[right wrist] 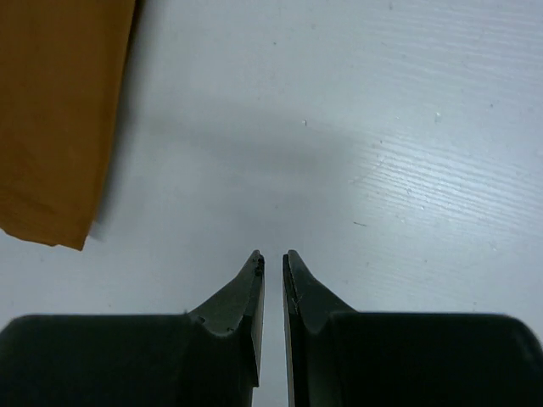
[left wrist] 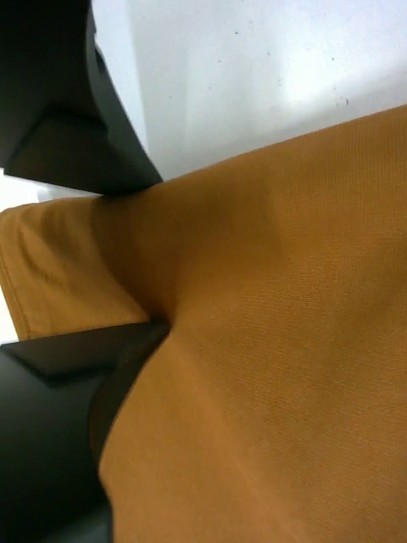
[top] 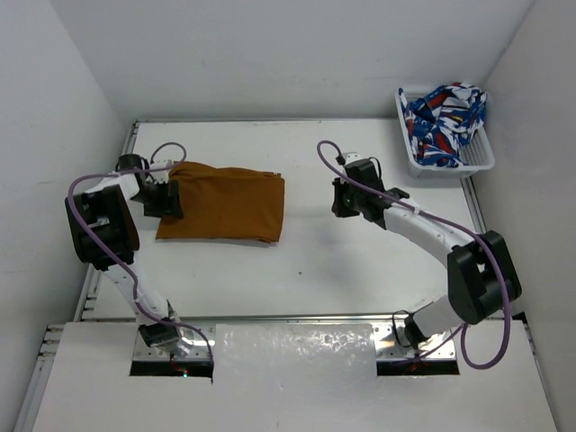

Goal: Fold and stack the trousers
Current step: Neatly place the folded trousers to the corner

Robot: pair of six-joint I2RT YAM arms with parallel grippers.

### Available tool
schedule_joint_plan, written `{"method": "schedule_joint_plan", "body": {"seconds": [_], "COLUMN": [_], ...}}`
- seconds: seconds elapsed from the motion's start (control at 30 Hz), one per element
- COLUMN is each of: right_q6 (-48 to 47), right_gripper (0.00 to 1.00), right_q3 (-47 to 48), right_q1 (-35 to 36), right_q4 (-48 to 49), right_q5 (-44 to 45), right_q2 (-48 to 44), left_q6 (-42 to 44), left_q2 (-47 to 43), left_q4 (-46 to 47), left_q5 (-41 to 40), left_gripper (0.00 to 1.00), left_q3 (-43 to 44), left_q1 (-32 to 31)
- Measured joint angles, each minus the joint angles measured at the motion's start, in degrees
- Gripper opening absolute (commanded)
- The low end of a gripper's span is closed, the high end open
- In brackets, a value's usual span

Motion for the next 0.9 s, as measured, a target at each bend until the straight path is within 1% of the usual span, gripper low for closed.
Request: {"method": "schedule_joint_plan", "body": {"seconds": [0.07, 0.1, 0.13, 0.17, 0.27, 0.43, 0.5, 0.7, 0.77, 0.8, 0.87, 0.9], "right_q6": [-0.13, -0.15, -0.15, -0.15, -0.17, -1.01, -1.44, -2.4, -2.71, -2.82, -3.1, -3.26], "right_gripper": [0.12, 0.12, 0.12, 0.12, 0.12, 0.12, 0.12, 0.12, 0.12, 0.12, 0.12, 0.12], "right_q3": [-0.72, -0.92, -0.98, -1.03, -1.05, -1.07, -1.27, -2.34, -2.38, -2.38, -2.38, -2.38], "right_q1": [-0.15, -0.31, -0.31, -0.31, -0.55, -1.05, -1.18, -1.42, -1.44, -1.44, -1.53, -1.66], "right_q4": [-0.37, -0.46, -0.5, -0.52, -0.55, -0.74, -0.83, -1.31, -1.7, -1.81, -1.9, -2.05], "right_q5": [0.74, 1.11, 1.33, 1.51, 1.68, 2.71, 3.13, 3.76, 3.98, 4.04, 4.17, 4.22], "right_q2": [-0.66, -0.85, -1.01, -1.09, -1.46, -2.64, -3.3, -4.2, -4.2, -4.2, -4.2, -4.2], "left_q6": [0.2, 0.26, 0.0, 0.09, 0.74, 3.21, 5.35, 11.98, 13.84, 14.53, 15.82, 16.24], "left_q2": [0.0, 0.0, 0.0, 0.0, -0.07, -0.2, -0.44, -0.35, -0.2, -0.17, -0.17, -0.17], "left_q4": [0.44, 0.61, 0.59, 0.5, 0.39, -1.27, -2.45, -7.26, -7.56, -7.56, -8.0, -8.46], "left_q5": [0.63, 1.14, 1.79, 2.95, 3.89, 4.17, 2.93, -3.21, -5.9, -6.86, -7.8, -7.72], "left_gripper": [0.39, 0.18, 0.08, 0.0, 0.0, 0.0, 0.0, 0.0, 0.11, 0.3, 0.46, 0.58], "left_q3": [-0.28, -0.39, -0.48, -0.52, -0.52, -0.52, -0.44, 3.56, 4.81, 5.07, 5.57, 5.84], "left_q1": [0.02, 0.09, 0.31, 0.44, 0.96, 3.89, 6.03, 17.46, 20.68, 21.53, 22.08, 21.99]}}
